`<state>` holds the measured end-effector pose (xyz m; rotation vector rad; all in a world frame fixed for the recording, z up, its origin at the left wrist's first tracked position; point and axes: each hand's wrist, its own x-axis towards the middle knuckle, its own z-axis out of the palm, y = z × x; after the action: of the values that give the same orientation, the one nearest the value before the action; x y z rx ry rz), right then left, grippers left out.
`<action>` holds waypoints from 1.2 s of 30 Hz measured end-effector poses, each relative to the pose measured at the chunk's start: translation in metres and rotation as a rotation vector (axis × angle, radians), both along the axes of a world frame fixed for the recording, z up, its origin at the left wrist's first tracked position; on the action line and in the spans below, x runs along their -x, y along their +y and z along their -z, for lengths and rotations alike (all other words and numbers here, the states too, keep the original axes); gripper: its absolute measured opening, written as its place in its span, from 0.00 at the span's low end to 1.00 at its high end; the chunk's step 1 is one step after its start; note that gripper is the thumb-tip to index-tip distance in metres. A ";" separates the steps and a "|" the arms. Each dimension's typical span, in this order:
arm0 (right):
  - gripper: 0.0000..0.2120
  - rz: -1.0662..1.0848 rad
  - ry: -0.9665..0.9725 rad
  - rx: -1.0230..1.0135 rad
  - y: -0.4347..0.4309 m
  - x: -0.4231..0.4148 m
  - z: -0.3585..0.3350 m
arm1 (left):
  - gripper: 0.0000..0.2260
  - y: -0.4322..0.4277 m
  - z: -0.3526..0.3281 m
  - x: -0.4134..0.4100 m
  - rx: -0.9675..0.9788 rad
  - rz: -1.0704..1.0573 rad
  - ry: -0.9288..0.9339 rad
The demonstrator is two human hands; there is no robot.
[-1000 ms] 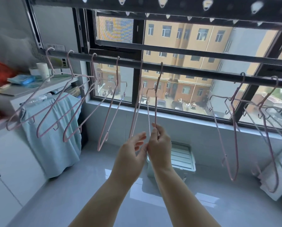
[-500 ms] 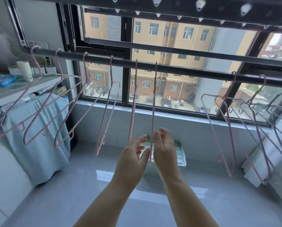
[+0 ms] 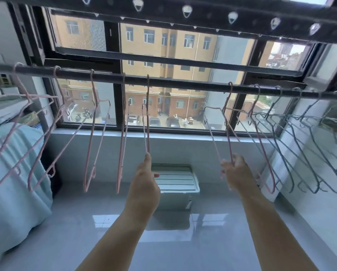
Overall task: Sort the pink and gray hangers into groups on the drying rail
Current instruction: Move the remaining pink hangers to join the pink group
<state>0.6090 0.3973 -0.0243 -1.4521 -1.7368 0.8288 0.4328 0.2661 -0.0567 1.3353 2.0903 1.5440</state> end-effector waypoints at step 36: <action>0.13 -0.014 0.206 -0.368 -0.042 0.090 0.023 | 0.24 -0.009 -0.003 0.016 0.030 0.061 -0.006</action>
<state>0.5195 0.3553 -0.0470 -1.0736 -1.6410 0.6023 0.4171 0.2566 -0.0539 1.3695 2.0417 1.4852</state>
